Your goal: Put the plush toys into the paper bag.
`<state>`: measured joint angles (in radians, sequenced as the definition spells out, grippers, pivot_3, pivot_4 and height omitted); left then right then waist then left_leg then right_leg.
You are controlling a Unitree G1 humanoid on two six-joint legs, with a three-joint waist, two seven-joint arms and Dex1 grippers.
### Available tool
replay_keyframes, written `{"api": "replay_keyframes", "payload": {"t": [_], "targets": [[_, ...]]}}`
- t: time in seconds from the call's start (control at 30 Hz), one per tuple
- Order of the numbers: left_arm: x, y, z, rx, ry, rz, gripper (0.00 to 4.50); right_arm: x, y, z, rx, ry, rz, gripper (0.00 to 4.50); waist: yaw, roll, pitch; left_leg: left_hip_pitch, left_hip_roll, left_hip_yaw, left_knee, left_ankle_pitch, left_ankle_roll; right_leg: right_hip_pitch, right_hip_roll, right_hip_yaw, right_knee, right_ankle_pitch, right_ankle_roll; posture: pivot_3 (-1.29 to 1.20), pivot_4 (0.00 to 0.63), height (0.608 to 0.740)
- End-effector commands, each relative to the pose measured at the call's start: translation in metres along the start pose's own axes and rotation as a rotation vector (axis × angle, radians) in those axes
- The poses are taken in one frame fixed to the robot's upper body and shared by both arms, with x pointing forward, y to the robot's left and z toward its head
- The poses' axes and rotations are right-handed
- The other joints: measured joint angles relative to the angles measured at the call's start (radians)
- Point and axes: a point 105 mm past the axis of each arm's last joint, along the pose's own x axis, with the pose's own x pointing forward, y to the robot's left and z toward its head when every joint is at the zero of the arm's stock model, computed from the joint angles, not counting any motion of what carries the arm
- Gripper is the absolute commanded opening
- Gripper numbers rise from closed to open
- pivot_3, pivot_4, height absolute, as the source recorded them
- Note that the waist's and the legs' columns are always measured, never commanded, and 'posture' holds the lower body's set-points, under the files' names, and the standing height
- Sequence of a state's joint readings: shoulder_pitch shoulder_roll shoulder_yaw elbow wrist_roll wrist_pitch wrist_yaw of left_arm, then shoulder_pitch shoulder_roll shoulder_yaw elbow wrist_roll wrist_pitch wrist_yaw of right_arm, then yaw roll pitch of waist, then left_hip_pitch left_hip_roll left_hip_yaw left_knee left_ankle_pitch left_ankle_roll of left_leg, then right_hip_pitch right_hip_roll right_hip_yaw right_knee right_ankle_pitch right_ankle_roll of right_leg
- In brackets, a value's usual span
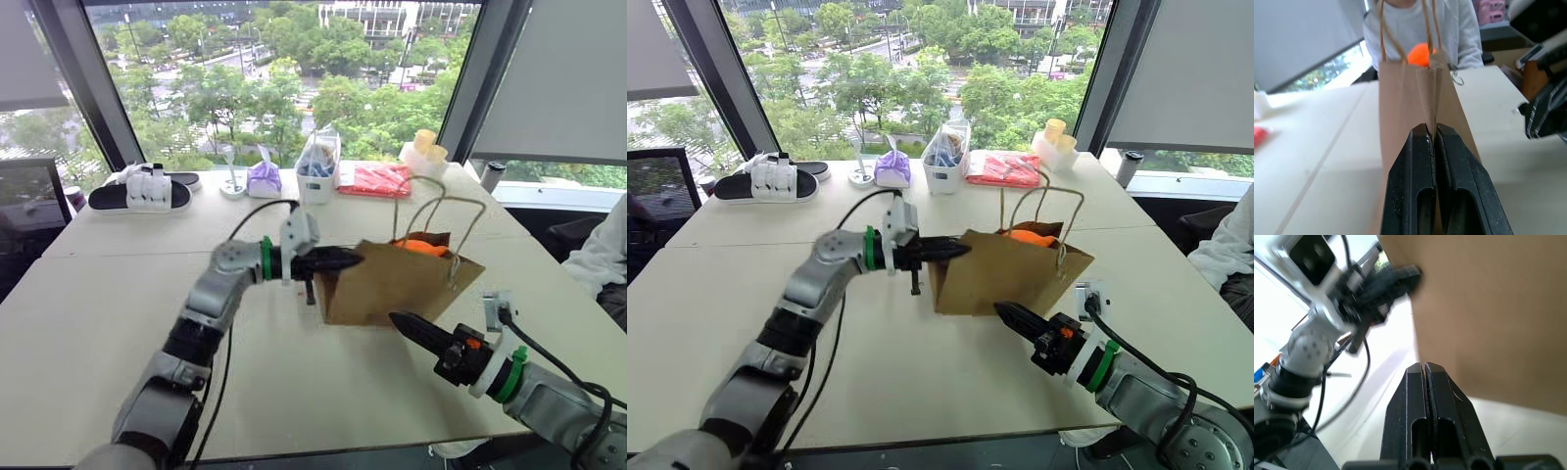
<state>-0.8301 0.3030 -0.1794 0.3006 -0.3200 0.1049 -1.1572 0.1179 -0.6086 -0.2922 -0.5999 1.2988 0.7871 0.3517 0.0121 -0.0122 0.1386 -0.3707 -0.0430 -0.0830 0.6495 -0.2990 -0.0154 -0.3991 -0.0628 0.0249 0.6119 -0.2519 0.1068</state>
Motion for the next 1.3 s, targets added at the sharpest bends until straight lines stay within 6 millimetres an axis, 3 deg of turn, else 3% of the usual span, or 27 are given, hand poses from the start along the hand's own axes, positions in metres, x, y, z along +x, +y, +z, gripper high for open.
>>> {"api": "replay_keyframes", "payload": {"t": [0.03, 0.17, 0.5, 0.6, 0.83, 0.9, 1.03, 1.1, 1.3], "targets": [[-0.014, 0.016, 0.001, 0.032, 0.004, -0.009, 0.14, -0.002, 0.001, 0.007, -0.027, -0.024, 0.007, 0.0, 0.0, 0.0, 0.0, 0.0, 0.0, 0.0, 0.0, 0.0, 0.0, 0.0, 0.0, 0.0, 0.0, 0.0, 0.0, 0.0, 0.15, 0.74], [-0.022, 0.028, -0.011, 0.05, 0.063, -0.019, 0.14, -0.005, -0.001, 0.007, -0.027, -0.028, -0.001, 0.0, 0.002, 0.0, 0.0, 0.0, -0.001, 0.0, 0.0, 0.0, 0.0, 0.0, 0.0, -0.001, 0.0, 0.0, 0.0, 0.0, 0.15, 0.74], [-0.042, 0.026, -0.056, 0.035, 0.201, 0.017, 0.14, -0.012, -0.003, 0.003, -0.021, -0.031, -0.032, 0.0, 0.001, 0.0, 0.0, 0.0, -0.001, -0.001, 0.0, 0.0, 0.001, 0.0, 0.0, -0.001, 0.0, 0.0, 0.0, 0.0, 0.15, 0.74], [-0.044, 0.023, -0.057, -0.001, 0.184, 0.018, 0.93, -0.013, -0.005, 0.002, -0.024, -0.025, -0.033, 0.0, 0.0, 0.0, 0.0, 0.0, -0.001, -0.001, 0.0, 0.0, 0.001, 0.0, 0.0, -0.001, 0.001, 0.0, 0.0, 0.0, 0.15, 0.74], [-0.055, 0.022, -0.053, 0.012, 0.179, 0.076, 4.34, -0.014, -0.008, 0.005, -0.04, -0.009, -0.031, 0.0, 0.0, 0.0, 0.0, 0.0, 0.0, -0.001, 0.0, 0.0, 0.001, 0.0, 0.0, -0.001, 0.001, 0.0, 0.0, 0.0, 0.15, 0.74], [-0.065, 0.02, -0.049, 0.058, 0.22, 0.082, 4.47, -0.015, -0.008, 0.004, -0.05, 0.008, -0.033, 0.0, -0.001, 0.0, 0.0, 0.0, 0.0, -0.001, 0.0, 0.0, 0.001, 0.0, 0.0, -0.001, 0.001, 0.0, 0.0, 0.0, 0.15, 0.74], [-0.101, 0.012, -0.028, -0.04, 0.226, 0.152, 4.47, -0.025, -0.011, 0.005, -0.11, 0.072, -0.044, 0.0, -0.008, 0.0, 0.0, 0.0, 0.001, -0.001, -0.001, 0.0, 0.001, -0.001, 0.0, 0.0, 0.001, 0.0, 0.0, 0.0, 0.15, 0.74], [-0.122, 0.0, -0.021, -0.136, 0.225, 0.217, 4.47, -0.03, -0.013, 0.01, -0.154, 0.11, -0.044, 0.0, -0.011, 0.0, 0.0, -0.001, 0.001, -0.001, -0.001, -0.001, 0.001, -0.002, 0.0, 0.0, 0.001, 0.0, 0.0, 0.0, 0.15, 0.74], [-0.158, -0.038, -0.017, -0.341, 0.251, 0.374, 4.47, -0.042, -0.021, 0.017, -0.204, 0.202, -0.042, 0.0, -0.001, 0.0, 0.0, 0.001, 0.002, -0.001, -0.001, -0.001, 0.001, 0.001, -0.002, 0.001, -0.001, 0.0, 0.0, 0.0, 0.15, 0.74]]}}
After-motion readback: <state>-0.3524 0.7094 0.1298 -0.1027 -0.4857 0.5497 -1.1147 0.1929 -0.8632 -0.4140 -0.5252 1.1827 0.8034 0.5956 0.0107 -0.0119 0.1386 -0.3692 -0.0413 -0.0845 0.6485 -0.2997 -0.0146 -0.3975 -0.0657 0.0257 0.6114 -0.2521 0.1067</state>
